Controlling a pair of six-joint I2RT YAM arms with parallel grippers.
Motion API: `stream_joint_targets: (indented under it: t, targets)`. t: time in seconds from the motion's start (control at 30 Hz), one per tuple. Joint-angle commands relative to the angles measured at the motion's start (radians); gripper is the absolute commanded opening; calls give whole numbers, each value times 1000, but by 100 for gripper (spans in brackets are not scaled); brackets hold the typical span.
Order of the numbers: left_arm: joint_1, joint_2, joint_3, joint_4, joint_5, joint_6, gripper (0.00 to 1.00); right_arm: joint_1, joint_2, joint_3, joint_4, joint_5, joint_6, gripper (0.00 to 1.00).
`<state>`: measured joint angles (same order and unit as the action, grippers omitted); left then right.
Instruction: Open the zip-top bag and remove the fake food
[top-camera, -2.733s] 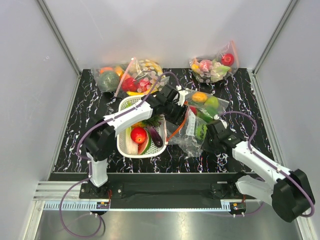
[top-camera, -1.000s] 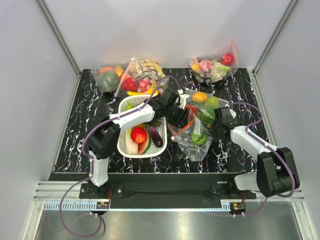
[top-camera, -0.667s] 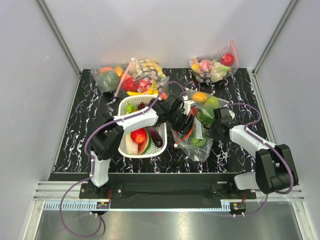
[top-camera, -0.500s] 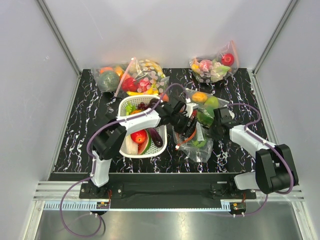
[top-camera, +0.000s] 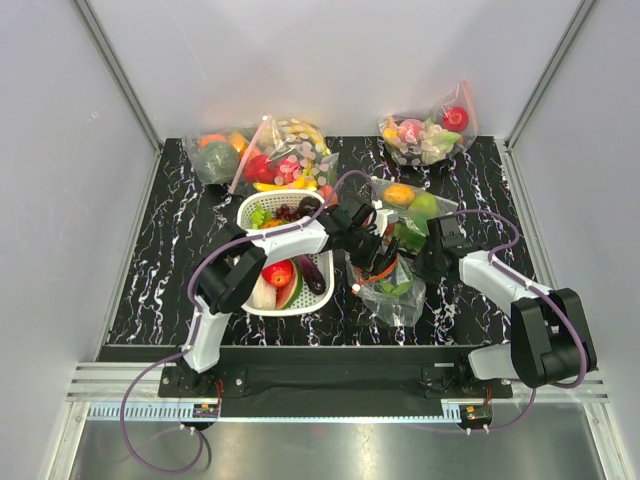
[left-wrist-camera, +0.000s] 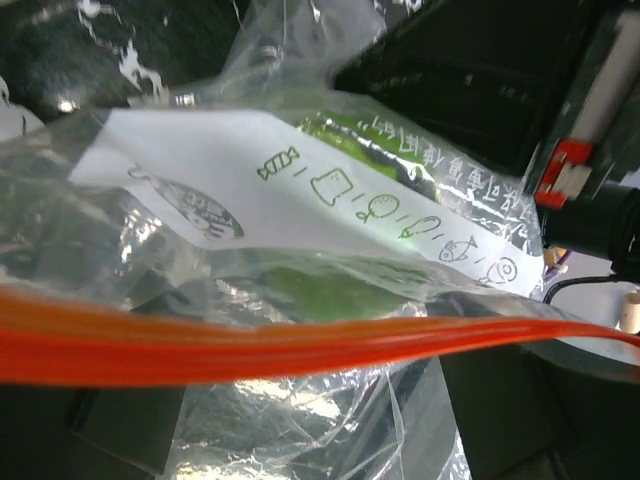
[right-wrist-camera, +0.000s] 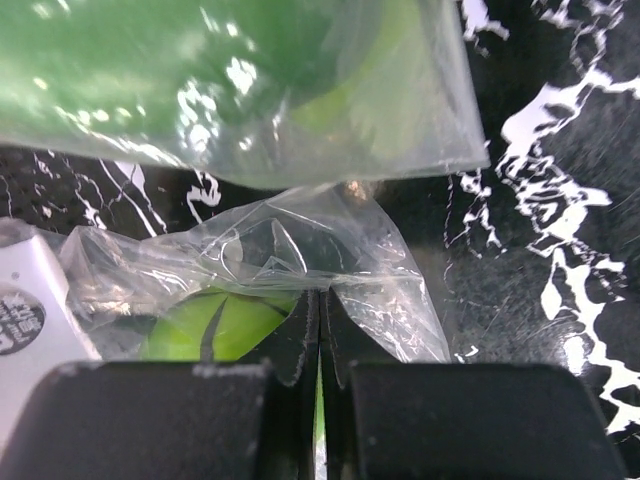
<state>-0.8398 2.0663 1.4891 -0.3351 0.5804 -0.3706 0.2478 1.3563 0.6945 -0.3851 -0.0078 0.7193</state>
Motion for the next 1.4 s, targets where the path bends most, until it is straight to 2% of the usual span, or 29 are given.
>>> stream_joint_targets:
  t: [0.0,0.63,0.67,0.7,0.8,0.9,1.1,1.37]
  targets:
    - [-5,23,66,50,-2,-10,99,-4,6,-9,28,-50,17,0]
    - [-54,77,102,-2,-4,-4,99,-4,95,16,54,-129,17,0]
    - [-54,72,88,-8,-8,5,96,-5,96,16,54,-127,19,0]
    - [-56,66,80,-13,-14,15,84,-4,93,14,54,-123,17,0]
    - [-51,32,69,-45,-30,42,64,-4,81,14,34,-88,17,0]
    - [-35,-9,56,-68,-30,53,57,-4,54,20,2,-35,11,0]
    - [7,-89,-15,-96,-60,73,59,-5,7,23,-58,63,2,0]
    - [30,-186,-56,-157,-85,117,61,-13,-5,30,-90,118,-6,0]
